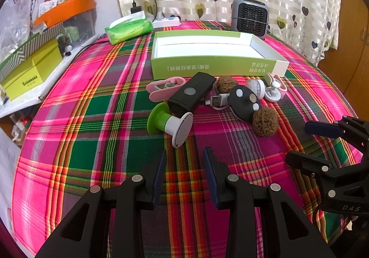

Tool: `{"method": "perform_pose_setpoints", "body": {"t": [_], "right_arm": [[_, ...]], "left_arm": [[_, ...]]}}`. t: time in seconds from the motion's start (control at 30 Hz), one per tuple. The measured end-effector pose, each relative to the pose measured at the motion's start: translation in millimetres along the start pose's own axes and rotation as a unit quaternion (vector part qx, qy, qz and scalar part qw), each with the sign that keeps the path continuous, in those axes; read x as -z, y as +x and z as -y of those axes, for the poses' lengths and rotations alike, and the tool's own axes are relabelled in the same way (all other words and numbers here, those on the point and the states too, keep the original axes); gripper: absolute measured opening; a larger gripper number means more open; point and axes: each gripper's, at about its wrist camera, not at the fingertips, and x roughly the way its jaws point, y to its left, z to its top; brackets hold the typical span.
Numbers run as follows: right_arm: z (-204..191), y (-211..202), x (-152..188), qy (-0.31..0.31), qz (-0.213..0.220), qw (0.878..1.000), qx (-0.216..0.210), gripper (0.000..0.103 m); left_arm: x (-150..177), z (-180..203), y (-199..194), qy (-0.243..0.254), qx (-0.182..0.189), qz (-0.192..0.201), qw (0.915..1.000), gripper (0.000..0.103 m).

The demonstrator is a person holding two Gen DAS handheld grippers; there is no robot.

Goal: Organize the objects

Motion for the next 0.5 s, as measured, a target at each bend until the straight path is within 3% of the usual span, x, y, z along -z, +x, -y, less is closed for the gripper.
{"method": "perform_pose_setpoints", "body": {"t": [0.5], "right_arm": [[1.6,-1.2,-0.9,0.000,-0.003,1.000,-0.002,0.064]], "left_arm": [[2.4,0.5,-0.9,0.006,-0.006,0.004,1.0000,0.031]]}}
